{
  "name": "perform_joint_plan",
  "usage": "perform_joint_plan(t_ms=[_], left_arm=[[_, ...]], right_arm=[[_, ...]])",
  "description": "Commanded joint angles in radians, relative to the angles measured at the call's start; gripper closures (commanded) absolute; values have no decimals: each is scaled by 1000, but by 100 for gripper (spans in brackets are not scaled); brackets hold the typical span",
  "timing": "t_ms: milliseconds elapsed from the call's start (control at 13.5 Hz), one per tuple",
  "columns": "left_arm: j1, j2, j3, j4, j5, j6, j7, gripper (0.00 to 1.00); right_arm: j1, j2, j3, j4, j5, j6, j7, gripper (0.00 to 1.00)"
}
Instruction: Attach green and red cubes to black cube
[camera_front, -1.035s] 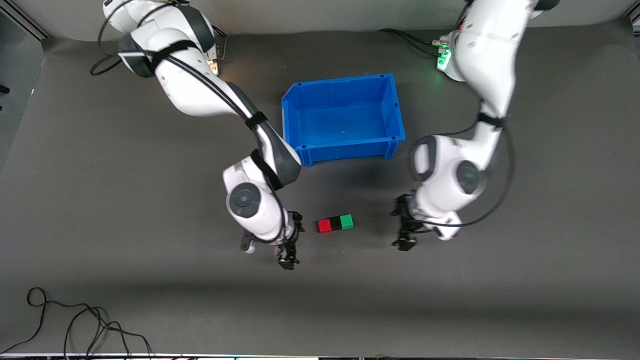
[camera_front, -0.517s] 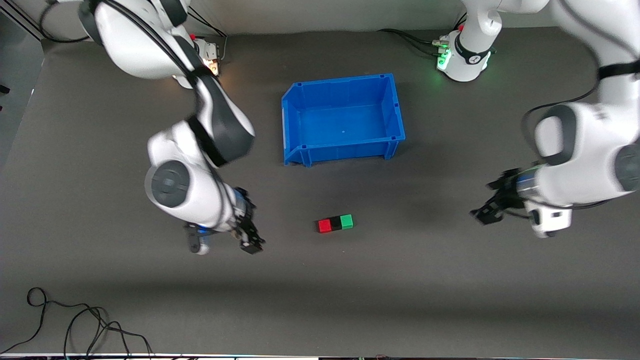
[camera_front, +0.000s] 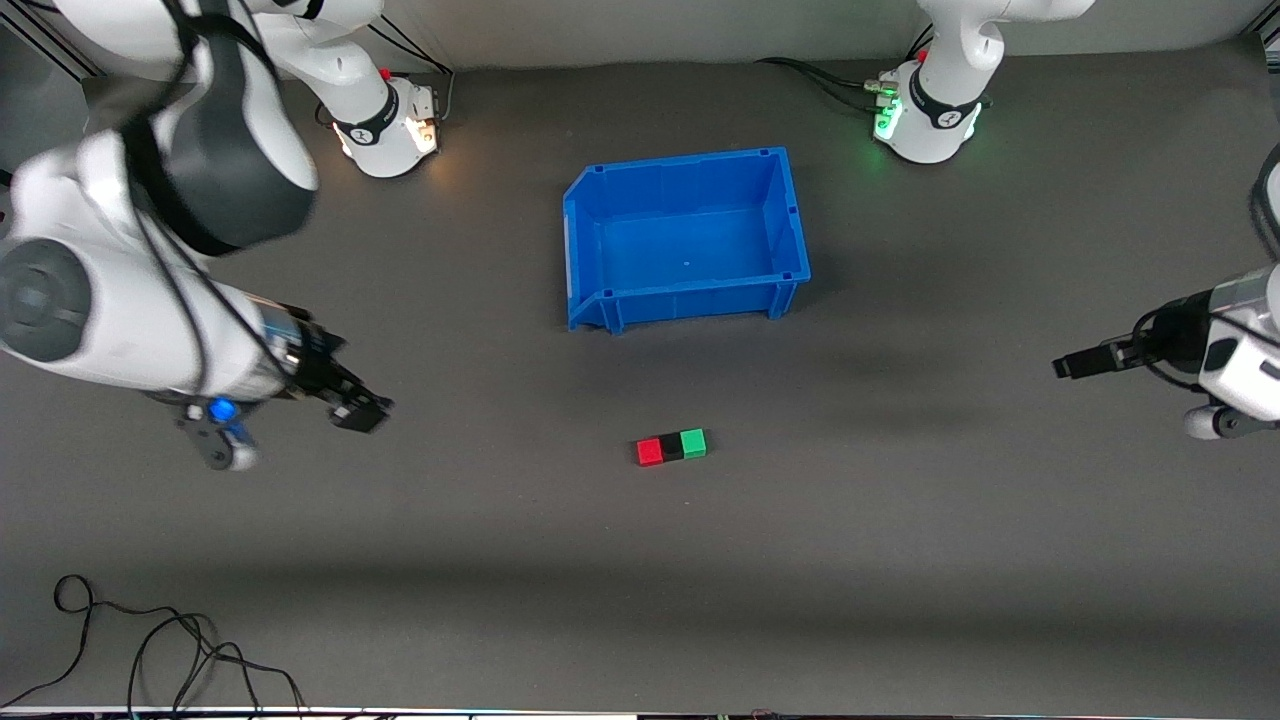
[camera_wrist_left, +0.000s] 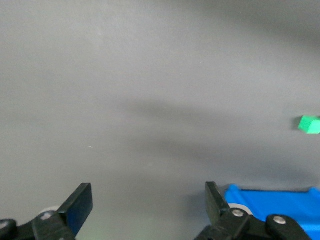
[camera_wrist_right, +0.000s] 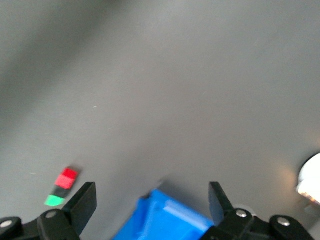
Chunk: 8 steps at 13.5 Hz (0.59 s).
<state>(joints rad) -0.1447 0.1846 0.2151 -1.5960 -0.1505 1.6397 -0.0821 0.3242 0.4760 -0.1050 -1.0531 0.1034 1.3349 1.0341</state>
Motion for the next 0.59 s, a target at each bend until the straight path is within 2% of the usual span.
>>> perform_joint_plan(t_ms=[0, 370, 517], left_arm=[[-12, -80, -3, -4, 55, -41, 102, 0], [-29, -160, -16, -45, 118, -11, 111, 0], [-35, -184, -32, -77, 127, 6, 111, 0]], right_arm=[[9, -144, -40, -180, -77, -10, -275, 1], [10, -281, -185, -310, -86, -7, -647, 1], [9, -306, -226, -327, -86, 13, -727, 1]])
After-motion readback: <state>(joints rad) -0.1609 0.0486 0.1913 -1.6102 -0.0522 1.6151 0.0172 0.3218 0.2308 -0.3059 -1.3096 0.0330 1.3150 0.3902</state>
